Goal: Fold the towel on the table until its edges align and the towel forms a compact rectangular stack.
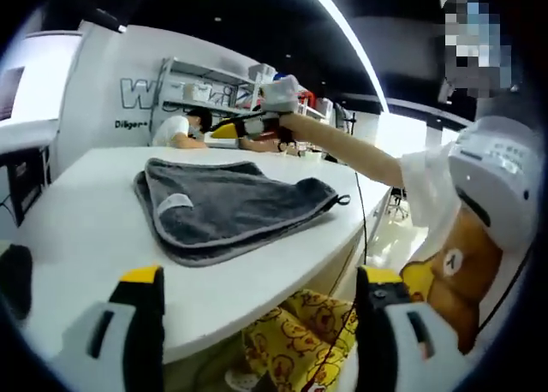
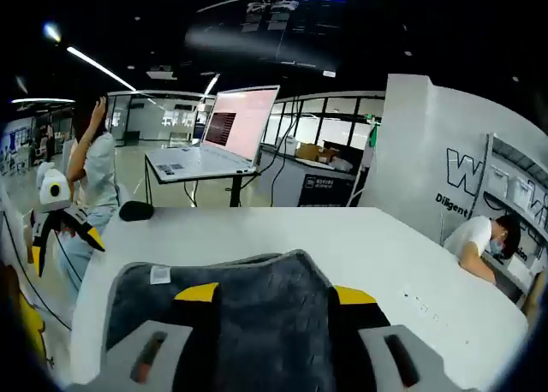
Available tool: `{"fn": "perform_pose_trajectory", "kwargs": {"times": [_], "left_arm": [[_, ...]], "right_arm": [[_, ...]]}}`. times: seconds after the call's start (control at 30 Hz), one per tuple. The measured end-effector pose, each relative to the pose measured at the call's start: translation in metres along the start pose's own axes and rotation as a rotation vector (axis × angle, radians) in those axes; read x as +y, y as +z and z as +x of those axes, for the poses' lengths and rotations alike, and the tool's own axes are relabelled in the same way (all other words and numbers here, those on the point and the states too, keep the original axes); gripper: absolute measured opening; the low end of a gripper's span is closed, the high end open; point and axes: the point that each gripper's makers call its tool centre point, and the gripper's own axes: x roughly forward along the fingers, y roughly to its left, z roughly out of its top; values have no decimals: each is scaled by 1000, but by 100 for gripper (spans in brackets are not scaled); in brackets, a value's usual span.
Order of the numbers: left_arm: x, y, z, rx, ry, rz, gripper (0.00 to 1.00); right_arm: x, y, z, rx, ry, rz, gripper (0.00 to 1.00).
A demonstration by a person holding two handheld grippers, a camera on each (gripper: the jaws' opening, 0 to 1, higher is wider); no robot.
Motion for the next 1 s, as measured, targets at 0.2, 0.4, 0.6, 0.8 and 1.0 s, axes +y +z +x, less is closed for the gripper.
{"fn": "perform_pose_trajectory", "kwargs": {"times": [0.2, 0.4, 0.6, 0.8, 1.0], "left_arm": [[-2, 11, 5, -13, -6, 19, 98], [-8, 18, 13, -13, -16, 28, 98], [-12, 23, 16, -14, -17, 37, 98], [-12, 22, 22, -10, -2, 26, 98], [-12, 18, 28, 18, 0, 21, 98]], "right_arm": [[40, -34, -65, -1, -11, 21, 89], [71, -53, -118, -45, -56, 58, 99], [87, -78, -166, -77, -158, 104, 100], [98, -115, -201, -56, -306, 130, 100], [120, -139, -218, -58, -331, 202, 100]]}}
